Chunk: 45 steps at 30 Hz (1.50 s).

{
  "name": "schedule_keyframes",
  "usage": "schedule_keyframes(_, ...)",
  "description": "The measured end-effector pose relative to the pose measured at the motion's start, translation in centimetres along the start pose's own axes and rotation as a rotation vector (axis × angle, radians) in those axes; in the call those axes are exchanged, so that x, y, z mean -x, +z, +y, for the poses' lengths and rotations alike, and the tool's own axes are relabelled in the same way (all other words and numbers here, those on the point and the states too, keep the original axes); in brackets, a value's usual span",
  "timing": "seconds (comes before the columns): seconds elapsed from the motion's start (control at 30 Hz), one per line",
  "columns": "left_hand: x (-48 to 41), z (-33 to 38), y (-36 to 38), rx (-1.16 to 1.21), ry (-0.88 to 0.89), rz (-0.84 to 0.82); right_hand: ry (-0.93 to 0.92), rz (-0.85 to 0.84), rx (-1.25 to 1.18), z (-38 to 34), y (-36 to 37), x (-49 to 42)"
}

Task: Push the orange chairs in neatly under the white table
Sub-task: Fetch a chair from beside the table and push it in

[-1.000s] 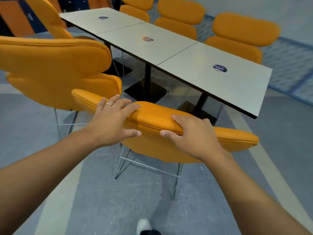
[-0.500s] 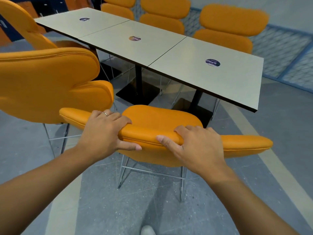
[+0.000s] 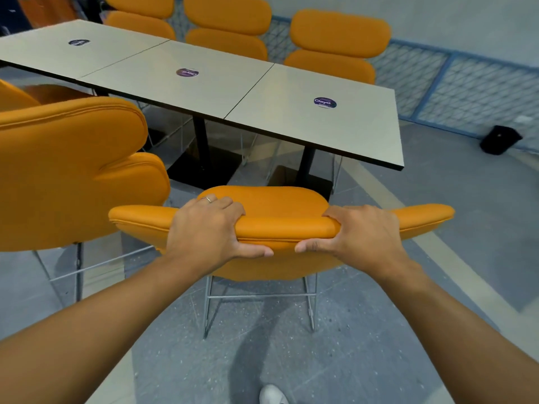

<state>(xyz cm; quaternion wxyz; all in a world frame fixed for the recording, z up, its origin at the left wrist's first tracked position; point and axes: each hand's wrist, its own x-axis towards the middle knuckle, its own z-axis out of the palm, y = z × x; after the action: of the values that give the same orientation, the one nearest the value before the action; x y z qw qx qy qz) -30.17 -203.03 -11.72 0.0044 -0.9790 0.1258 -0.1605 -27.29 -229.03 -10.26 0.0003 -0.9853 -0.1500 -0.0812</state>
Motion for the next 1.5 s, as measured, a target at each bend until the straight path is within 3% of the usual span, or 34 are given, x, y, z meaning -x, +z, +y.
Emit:
schedule_keyframes(0.43,0.0,-2.9,-0.2,0.048,0.166,-0.013,0.144,0.033,0.059,-2.8,0.4,3.1)
schedule_keyframes(0.7,-5.1,-7.0,1.7,0.045,0.191,-0.046,0.148,0.102,0.09,-4.8,1.0,-2.2)
schedule_keyframes(1.17,-17.5,-8.0,5.9,-0.047,0.19,-0.032,0.228,0.113,0.065,0.2,2.5,-12.9)
schedule_keyframes(1.5,-19.9,-15.4,7.1,-0.041,0.092,-0.109,0.195,0.209,0.048,-5.9,3.9,-17.3)
